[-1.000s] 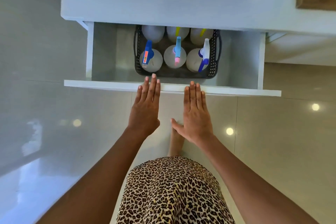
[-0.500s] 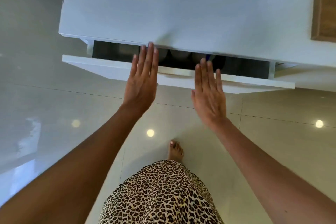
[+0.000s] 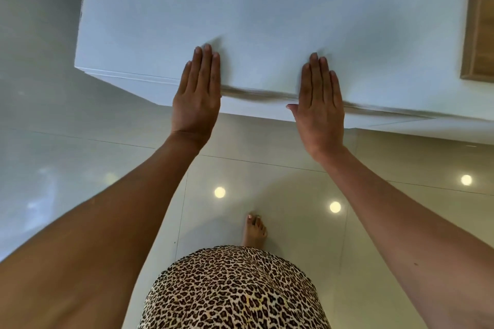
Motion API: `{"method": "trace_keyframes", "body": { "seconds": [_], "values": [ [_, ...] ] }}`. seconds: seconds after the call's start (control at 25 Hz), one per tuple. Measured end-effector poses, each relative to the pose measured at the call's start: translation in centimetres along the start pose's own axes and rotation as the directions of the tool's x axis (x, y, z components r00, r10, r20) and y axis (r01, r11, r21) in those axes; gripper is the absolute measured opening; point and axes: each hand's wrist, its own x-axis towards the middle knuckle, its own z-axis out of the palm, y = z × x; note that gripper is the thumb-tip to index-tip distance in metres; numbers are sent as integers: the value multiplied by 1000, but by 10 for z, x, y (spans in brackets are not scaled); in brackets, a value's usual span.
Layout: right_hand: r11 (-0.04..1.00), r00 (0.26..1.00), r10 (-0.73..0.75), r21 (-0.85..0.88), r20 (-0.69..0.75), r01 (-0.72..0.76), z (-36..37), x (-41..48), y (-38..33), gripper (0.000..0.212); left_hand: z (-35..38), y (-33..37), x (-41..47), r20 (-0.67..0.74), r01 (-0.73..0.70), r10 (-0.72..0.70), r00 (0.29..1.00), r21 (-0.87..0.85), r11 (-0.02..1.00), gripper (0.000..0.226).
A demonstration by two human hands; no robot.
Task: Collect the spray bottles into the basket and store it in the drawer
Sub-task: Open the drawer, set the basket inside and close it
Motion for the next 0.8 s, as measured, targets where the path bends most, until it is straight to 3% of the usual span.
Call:
{"method": "trace_keyframes", "body": {
  "seconds": [0.16,0.4,0.64,0.8],
  "values": [
    [999,993,-20,24,-117,23,10,8,5,85,8,-7,8,-190,-23,32,981,49,999,50],
    [996,966,-35,67,-255,53,13,11,6,79,15,-2,10,-263,39,-30,964,29,999,47],
    [987,986,49,159,-161,-23,3,13,4,76,8,0,10,-124,86,-91,988,-38,996,57],
    [938,985,99,317,141,-140,-11,11,-3,86,-9,0,8,209,134,-82,975,-245,960,81]
  ]
}}
